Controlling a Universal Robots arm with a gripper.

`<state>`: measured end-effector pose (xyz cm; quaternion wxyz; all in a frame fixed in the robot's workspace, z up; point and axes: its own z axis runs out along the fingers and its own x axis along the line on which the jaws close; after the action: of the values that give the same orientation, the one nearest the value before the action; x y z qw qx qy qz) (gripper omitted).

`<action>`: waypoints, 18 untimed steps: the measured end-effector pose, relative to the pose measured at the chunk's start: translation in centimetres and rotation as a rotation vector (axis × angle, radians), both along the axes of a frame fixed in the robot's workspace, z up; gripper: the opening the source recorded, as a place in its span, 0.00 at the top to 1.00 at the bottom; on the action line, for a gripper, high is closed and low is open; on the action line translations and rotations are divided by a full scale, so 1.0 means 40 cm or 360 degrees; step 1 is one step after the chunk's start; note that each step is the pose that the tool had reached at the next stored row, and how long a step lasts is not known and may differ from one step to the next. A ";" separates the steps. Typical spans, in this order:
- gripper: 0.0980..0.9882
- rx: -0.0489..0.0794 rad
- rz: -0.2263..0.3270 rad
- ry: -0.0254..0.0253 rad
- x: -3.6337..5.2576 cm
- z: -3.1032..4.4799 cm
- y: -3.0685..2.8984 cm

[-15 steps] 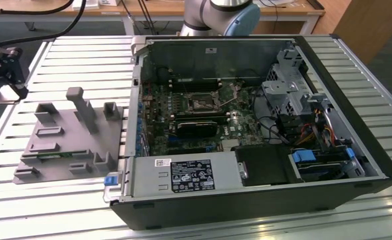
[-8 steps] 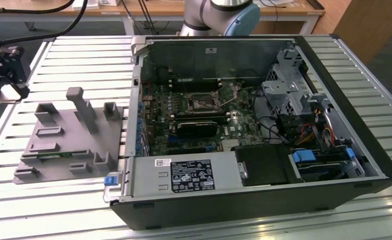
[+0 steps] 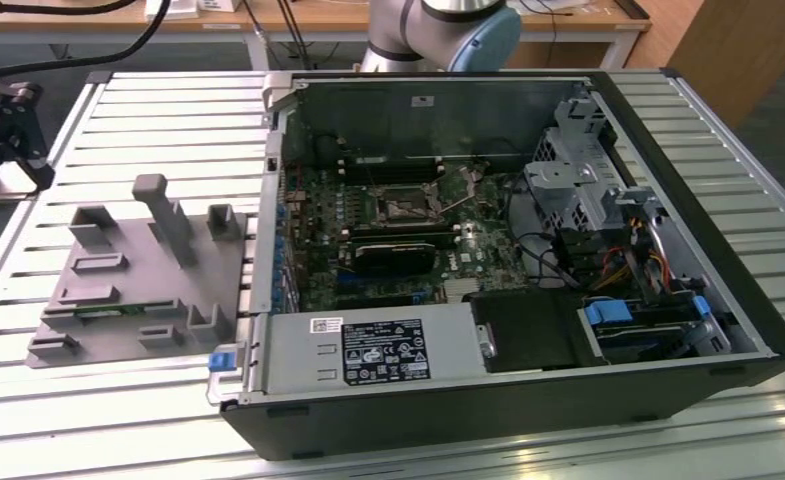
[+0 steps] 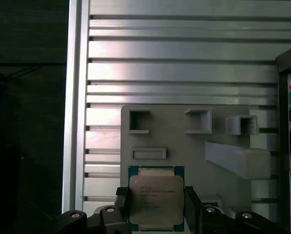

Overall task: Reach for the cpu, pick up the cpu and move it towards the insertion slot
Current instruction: 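Pick up the cpu and move it towards the insertion slot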

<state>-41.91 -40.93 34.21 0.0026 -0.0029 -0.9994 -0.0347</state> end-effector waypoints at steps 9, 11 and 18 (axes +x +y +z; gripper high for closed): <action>0.50 0.0000 0.0000 -0.00001 0.013 0.003 0.000; 0.50 0.0000 0.0000 -0.00001 0.017 0.003 0.000; 0.50 0.0000 0.0000 -0.00001 0.033 0.003 0.000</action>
<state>-40.58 -40.93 34.34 0.0025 -0.0028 -0.9994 -0.0347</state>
